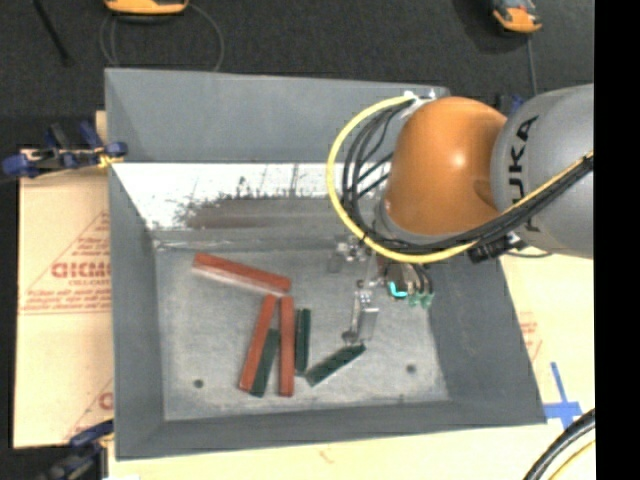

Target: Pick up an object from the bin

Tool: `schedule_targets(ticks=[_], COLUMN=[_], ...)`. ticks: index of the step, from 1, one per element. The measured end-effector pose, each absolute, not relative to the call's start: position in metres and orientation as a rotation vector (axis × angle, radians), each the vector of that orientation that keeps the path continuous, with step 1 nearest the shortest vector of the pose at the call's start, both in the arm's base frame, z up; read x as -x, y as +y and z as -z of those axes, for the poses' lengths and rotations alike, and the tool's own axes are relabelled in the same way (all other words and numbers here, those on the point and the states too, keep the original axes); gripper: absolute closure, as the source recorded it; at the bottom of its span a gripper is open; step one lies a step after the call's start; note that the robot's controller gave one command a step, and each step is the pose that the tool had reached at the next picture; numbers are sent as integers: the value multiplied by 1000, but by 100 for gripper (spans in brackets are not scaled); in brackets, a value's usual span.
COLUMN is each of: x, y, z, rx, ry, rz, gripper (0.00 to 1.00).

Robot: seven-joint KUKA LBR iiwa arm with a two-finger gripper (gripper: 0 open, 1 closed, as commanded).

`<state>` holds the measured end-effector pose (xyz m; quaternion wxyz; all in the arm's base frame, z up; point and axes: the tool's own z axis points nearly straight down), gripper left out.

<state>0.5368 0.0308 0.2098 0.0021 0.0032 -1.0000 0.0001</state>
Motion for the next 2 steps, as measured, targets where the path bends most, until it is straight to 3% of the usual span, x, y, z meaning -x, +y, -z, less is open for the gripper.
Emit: schedule_targets(ticks=[1,2], x=[-538,-529], y=[31,29], z=[-214,-181], rx=[-9,-228], ry=[-3145,-3144], rz=[1,-3], gripper=[0,0])
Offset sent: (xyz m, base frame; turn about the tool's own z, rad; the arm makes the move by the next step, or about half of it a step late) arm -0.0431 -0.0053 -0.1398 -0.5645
